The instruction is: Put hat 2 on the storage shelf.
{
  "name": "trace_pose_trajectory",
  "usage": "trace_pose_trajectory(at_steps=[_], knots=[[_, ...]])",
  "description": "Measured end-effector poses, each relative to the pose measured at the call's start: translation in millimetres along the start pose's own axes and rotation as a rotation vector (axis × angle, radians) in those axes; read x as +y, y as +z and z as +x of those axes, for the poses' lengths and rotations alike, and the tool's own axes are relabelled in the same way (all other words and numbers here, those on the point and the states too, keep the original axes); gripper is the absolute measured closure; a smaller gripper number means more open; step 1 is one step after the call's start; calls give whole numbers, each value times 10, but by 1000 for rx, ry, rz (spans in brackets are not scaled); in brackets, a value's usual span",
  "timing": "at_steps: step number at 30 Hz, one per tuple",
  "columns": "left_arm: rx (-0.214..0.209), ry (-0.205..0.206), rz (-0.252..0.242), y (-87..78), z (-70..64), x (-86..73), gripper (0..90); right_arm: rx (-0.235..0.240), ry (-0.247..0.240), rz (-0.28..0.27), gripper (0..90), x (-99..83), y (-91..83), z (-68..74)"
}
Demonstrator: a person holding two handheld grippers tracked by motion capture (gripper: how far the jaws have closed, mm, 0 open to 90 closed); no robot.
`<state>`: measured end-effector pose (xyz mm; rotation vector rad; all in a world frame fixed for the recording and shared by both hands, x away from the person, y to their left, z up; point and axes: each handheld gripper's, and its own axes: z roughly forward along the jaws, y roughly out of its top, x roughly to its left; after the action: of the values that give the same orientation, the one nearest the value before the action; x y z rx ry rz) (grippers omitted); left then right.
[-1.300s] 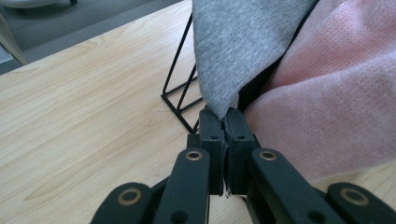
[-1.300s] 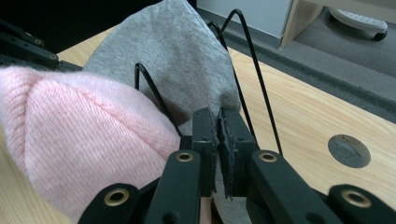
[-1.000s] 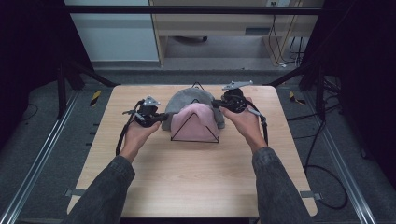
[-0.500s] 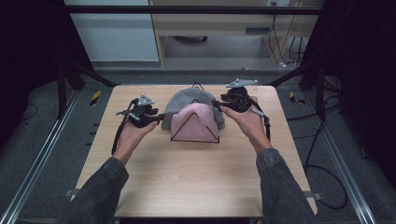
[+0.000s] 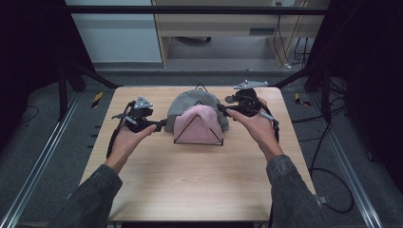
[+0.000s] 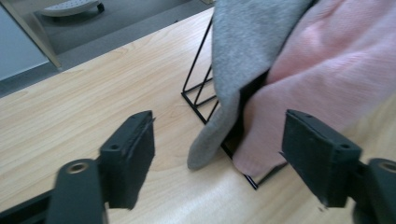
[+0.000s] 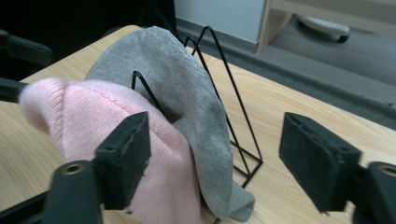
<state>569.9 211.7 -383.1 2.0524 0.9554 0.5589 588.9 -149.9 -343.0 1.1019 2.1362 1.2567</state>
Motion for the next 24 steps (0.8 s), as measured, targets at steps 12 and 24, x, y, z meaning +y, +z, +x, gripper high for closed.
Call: trace_pose_trajectory(at_steps=[12, 24], knots=[[-67, 54, 48, -399, -133, -341, 89, -40, 2, -13, 112, -298, -496, 38], [-104, 51, 82, -488, -152, -641, 60, -40, -38, 72, 92, -825, -600, 151]])
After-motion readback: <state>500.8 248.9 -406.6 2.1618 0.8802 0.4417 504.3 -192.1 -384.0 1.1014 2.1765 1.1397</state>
